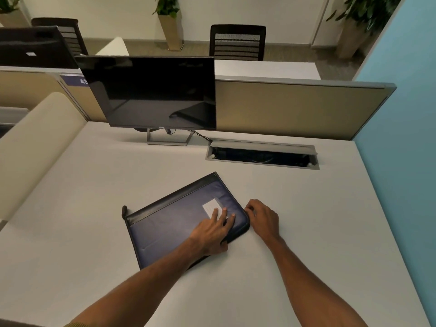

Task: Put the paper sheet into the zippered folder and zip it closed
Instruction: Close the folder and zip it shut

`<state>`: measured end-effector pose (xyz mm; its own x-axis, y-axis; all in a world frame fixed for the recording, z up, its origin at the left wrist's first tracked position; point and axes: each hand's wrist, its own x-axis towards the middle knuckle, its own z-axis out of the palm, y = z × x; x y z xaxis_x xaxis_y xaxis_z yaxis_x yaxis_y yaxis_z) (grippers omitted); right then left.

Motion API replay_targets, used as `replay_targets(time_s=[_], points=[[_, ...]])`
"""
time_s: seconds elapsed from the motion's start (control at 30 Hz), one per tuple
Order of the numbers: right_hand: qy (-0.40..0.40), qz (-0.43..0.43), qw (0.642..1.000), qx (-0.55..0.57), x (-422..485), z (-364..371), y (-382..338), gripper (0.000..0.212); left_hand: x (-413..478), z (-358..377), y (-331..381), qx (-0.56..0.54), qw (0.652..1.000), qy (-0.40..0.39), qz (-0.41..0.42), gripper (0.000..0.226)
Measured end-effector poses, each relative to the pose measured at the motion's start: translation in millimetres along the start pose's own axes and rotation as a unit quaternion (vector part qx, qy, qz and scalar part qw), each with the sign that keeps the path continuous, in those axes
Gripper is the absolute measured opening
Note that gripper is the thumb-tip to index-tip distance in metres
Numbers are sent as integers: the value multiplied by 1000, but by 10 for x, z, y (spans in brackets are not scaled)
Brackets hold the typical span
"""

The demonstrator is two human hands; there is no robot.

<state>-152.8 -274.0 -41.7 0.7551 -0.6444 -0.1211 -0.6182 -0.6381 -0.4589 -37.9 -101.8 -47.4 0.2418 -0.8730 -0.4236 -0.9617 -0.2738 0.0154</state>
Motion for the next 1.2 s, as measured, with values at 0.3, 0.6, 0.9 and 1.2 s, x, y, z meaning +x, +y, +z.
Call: replay_targets(time_s=[0.3,0.6,0.9,1.2], points=[[-21,-56,998,-14,384,31,-114,19,2,77,-80,-21,1000,-7,14,96],[-29,-59,998,-10,488,129,-67,15,350,-324,-722,-172,957,160,-173,70],[-12,-52,999,6,624,223,-106,17,734,-421,-1148,-325,912,86,-237,67],[-48,-96,993,40,1175,263,-335,18,783,-203,-1156,-407,872,142,-232,51]])
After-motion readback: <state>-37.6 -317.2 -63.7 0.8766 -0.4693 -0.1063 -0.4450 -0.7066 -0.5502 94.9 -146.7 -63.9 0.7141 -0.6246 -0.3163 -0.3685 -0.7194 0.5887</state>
